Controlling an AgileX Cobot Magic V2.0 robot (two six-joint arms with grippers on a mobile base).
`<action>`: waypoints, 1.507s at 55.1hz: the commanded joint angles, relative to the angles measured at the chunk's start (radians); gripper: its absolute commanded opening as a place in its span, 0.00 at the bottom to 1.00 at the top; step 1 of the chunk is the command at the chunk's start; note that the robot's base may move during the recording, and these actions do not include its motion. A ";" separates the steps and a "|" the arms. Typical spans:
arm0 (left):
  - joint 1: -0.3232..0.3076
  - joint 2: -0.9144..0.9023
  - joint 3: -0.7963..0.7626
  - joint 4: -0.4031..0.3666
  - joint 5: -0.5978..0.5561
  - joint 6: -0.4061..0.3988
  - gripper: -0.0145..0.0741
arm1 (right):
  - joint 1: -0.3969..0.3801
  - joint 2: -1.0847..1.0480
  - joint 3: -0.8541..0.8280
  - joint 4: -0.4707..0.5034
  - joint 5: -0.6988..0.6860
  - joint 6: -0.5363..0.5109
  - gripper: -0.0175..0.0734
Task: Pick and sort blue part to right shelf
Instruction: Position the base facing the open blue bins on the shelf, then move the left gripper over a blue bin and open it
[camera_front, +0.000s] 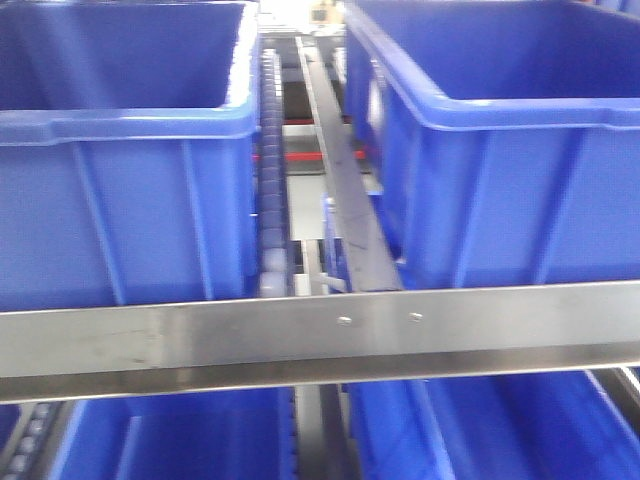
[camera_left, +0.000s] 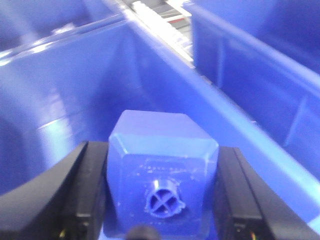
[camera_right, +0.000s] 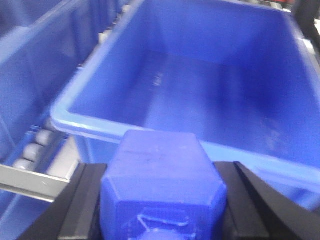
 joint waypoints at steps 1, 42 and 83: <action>-0.009 -0.019 -0.040 -0.029 -0.107 0.000 0.54 | -0.002 0.006 -0.032 -0.019 -0.084 -0.009 0.33; -0.009 -0.013 -0.040 -0.060 -0.164 -0.001 0.54 | -0.002 0.006 -0.032 -0.019 -0.084 -0.009 0.33; 0.180 0.428 -0.504 -0.250 0.249 -0.001 0.54 | -0.002 0.006 -0.032 -0.019 -0.085 -0.009 0.33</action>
